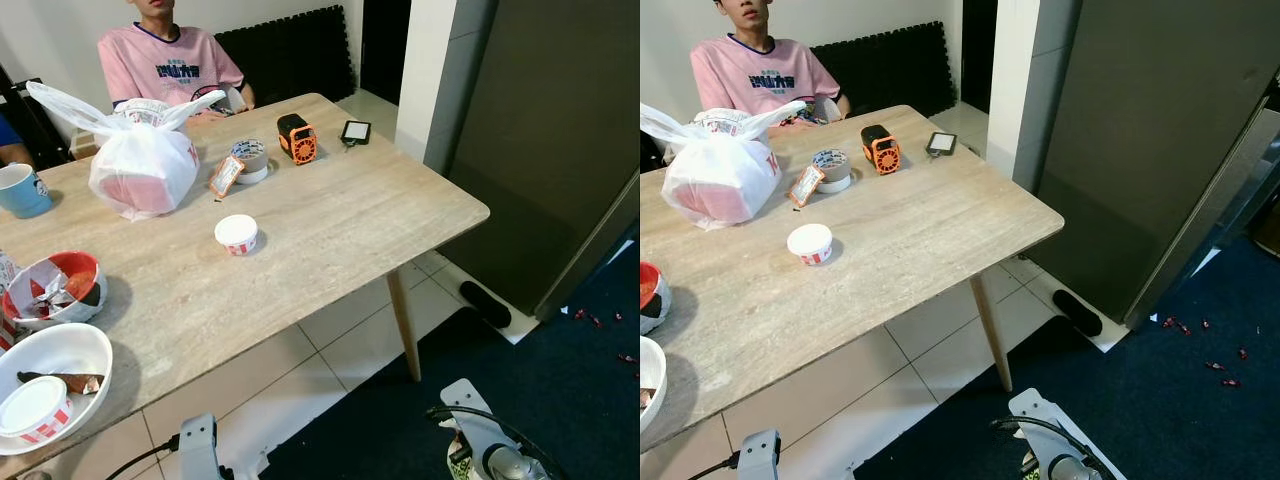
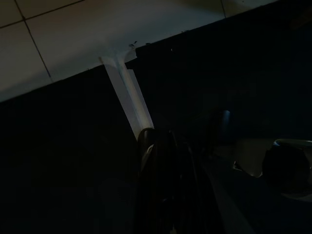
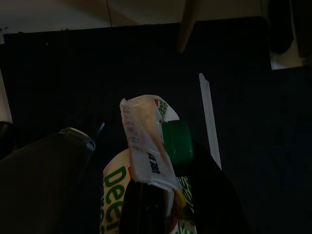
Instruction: Restocking fridge
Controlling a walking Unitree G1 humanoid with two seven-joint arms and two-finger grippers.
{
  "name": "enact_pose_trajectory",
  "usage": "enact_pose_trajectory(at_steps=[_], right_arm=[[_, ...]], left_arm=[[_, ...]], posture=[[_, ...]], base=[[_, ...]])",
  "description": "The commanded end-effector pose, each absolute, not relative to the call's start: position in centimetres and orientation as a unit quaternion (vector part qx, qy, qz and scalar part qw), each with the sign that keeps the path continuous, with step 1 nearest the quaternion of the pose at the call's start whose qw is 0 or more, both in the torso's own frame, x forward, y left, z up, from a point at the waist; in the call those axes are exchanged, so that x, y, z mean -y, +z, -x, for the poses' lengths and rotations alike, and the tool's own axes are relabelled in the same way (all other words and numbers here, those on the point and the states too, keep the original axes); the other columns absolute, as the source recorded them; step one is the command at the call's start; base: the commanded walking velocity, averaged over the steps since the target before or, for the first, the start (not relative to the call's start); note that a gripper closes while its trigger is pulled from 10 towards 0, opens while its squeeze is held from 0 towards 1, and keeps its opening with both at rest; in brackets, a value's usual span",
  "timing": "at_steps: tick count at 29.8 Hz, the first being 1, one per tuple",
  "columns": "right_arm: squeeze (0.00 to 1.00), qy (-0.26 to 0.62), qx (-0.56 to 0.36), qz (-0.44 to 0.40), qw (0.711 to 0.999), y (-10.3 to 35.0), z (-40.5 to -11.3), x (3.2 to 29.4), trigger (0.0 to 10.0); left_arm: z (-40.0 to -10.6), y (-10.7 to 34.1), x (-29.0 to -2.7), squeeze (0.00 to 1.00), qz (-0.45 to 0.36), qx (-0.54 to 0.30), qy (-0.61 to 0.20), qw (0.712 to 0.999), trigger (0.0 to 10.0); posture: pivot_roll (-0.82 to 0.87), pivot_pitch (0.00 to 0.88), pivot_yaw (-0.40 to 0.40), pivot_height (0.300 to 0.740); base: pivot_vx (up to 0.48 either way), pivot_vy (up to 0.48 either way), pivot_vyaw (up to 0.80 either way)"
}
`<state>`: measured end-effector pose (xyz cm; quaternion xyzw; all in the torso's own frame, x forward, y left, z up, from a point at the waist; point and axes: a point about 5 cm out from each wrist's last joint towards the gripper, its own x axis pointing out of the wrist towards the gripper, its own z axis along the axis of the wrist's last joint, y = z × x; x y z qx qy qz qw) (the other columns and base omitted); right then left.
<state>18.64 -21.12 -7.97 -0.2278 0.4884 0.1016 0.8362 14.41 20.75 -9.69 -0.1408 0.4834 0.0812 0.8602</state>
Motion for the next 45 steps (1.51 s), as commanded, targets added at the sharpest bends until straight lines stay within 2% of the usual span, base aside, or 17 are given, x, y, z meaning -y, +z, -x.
enact_pose_trajectory(at_steps=[1, 45], right_arm=[[0.0, 0.103, -0.489, 0.227, 0.836, -8.03, -18.48, 21.13, 10.0], [0.0, 0.104, -0.488, 0.228, 0.836, -7.92, -18.63, 21.35, 10.0]], left_arm=[[-14.05, -9.86, -20.59, 0.0, 0.14, -0.491, 0.08, 0.856, 10.0], [-13.7, -10.08, -19.98, 0.0, 0.137, -0.499, 0.069, 0.853, 10.0]], posture=[[-0.01, 0.0, 0.011, 0.74], [-0.01, 0.0, 0.007, 0.74]], base=[[0.0, 0.0, 0.0], [0.0, 0.0, 0.0]])
